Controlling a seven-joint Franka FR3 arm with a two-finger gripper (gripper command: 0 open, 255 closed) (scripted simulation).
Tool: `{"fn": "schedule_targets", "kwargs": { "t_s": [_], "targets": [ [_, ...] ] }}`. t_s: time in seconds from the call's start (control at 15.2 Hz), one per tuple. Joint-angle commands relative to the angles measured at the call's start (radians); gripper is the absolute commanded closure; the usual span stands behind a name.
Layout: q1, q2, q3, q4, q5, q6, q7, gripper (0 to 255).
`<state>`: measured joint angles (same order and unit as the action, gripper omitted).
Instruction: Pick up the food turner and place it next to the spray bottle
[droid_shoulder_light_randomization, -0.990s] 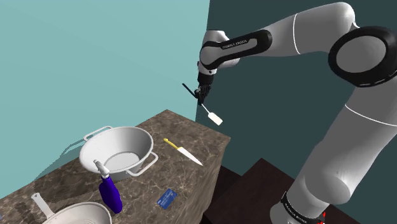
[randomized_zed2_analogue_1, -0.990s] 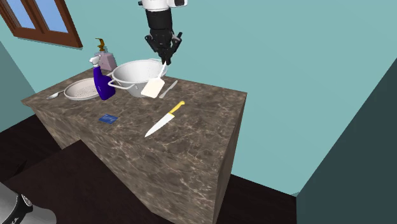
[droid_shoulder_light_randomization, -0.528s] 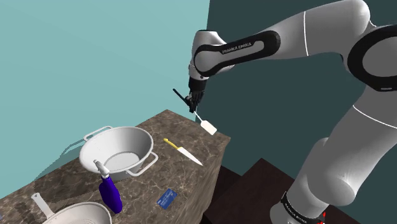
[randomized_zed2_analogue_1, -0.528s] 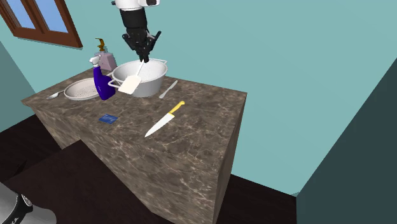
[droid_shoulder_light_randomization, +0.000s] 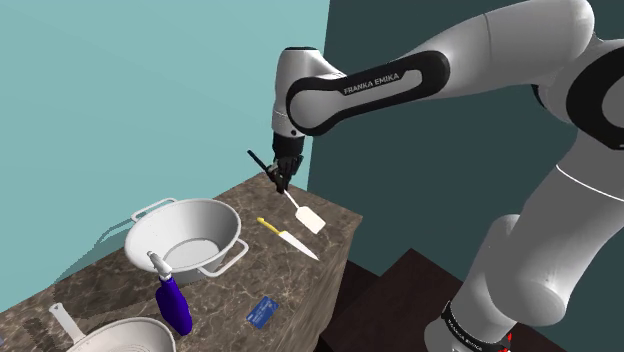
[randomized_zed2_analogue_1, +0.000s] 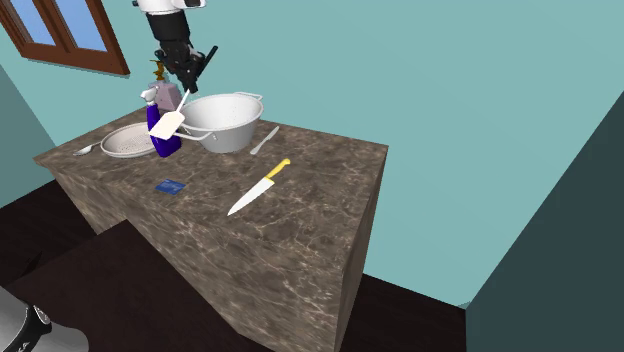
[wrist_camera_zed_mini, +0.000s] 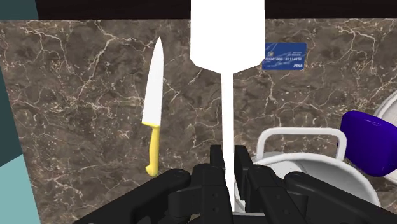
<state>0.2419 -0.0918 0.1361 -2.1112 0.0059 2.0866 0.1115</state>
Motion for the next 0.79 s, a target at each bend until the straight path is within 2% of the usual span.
{"fn": "schedule_targets", "kwargs": {
  "t_s": [0.0, 0.73],
  "targets": [
    [0.021, -0.004, 0.026, 0.002, 0.000, -0.007, 0.049, 255],
    [0.145, 0.087, 0.170, 0.110, -0.035, -0.030, 0.333, 255]
  ]
}}
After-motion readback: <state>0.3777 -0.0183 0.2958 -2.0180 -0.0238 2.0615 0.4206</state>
